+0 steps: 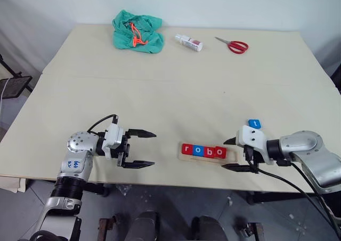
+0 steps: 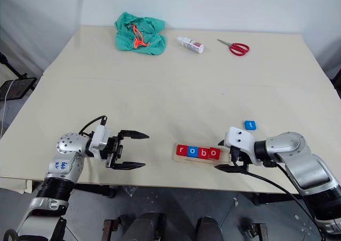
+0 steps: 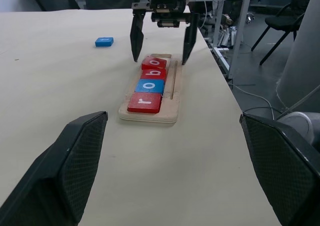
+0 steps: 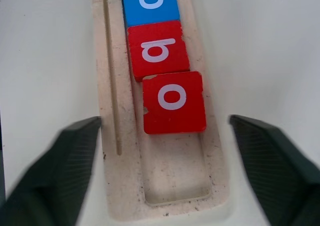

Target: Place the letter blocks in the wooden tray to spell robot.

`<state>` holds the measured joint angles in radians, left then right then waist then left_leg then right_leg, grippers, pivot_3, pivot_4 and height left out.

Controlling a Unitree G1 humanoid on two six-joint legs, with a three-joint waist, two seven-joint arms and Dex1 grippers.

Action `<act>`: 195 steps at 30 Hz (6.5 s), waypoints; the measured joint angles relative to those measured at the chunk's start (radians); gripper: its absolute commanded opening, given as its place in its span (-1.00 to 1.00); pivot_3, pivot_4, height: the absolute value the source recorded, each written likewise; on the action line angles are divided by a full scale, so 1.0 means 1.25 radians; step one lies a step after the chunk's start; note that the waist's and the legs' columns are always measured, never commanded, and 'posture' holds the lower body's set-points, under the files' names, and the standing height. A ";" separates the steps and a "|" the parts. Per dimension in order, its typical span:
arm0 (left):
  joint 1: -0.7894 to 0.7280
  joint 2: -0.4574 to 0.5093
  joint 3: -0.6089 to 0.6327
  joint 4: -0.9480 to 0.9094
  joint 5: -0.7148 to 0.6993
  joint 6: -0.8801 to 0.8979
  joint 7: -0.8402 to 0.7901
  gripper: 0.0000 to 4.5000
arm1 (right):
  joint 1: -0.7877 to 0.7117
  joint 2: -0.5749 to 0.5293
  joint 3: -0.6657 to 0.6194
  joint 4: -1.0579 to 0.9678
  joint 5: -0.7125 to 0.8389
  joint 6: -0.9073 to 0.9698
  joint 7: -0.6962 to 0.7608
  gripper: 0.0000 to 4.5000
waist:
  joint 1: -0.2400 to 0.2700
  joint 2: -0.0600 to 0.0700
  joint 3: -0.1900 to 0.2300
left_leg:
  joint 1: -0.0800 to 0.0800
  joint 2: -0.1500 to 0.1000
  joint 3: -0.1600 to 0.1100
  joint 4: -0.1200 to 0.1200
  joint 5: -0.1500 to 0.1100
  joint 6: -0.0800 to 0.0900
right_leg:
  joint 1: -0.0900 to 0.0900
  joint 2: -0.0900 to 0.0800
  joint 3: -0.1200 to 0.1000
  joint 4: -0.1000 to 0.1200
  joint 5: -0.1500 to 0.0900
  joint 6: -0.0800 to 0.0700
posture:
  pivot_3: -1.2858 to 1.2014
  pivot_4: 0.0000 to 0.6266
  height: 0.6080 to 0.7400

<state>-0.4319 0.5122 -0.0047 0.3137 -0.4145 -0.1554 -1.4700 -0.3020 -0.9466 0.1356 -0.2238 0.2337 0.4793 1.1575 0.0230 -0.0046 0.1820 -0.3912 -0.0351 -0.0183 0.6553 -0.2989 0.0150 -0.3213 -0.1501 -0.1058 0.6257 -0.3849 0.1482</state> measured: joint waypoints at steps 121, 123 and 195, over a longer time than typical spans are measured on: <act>0.008 -0.021 -0.005 -0.017 -0.002 0.002 0.006 1.00 | 0.391 0.485 -0.407 -0.403 0.168 0.370 -0.769 -0.35 | -0.018 0.001 0.000 | 0.002 0.000 0.000 -0.004 0.000 0.000 | -0.001 0.000 0.003 0.002 0.000 0.000 | 0.03 -0.52 1.00; 0.007 -0.021 -0.005 -0.017 -0.002 0.002 0.004 1.00 | 0.397 0.485 -0.407 -0.411 0.169 0.372 -0.773 -0.02 | -0.018 0.001 0.000 | 0.002 0.000 0.000 -0.004 0.000 0.000 | -0.001 0.000 0.003 0.002 0.000 0.000 | 0.03 -0.52 1.00; 0.022 0.009 -0.001 -0.052 -0.007 0.026 0.034 1.00 | 0.126 0.013 -0.210 0.229 0.055 -0.203 0.029 -0.35 | -0.001 0.000 0.000 | 0.001 0.001 0.001 -0.001 0.000 0.000 | 0.000 0.000 0.000 0.000 0.000 0.000 | 0.03 -0.52 1.00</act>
<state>-0.4047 0.5230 -0.0064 0.2493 -0.4227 -0.1224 -1.4277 -0.1448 -0.9298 -0.1266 0.0628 0.3021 0.2255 1.1935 0.0220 -0.0043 0.1819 -0.3897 -0.0344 -0.0170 0.6540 -0.2987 0.0151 -0.3210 -0.1498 -0.1051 0.6259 -0.3849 0.1482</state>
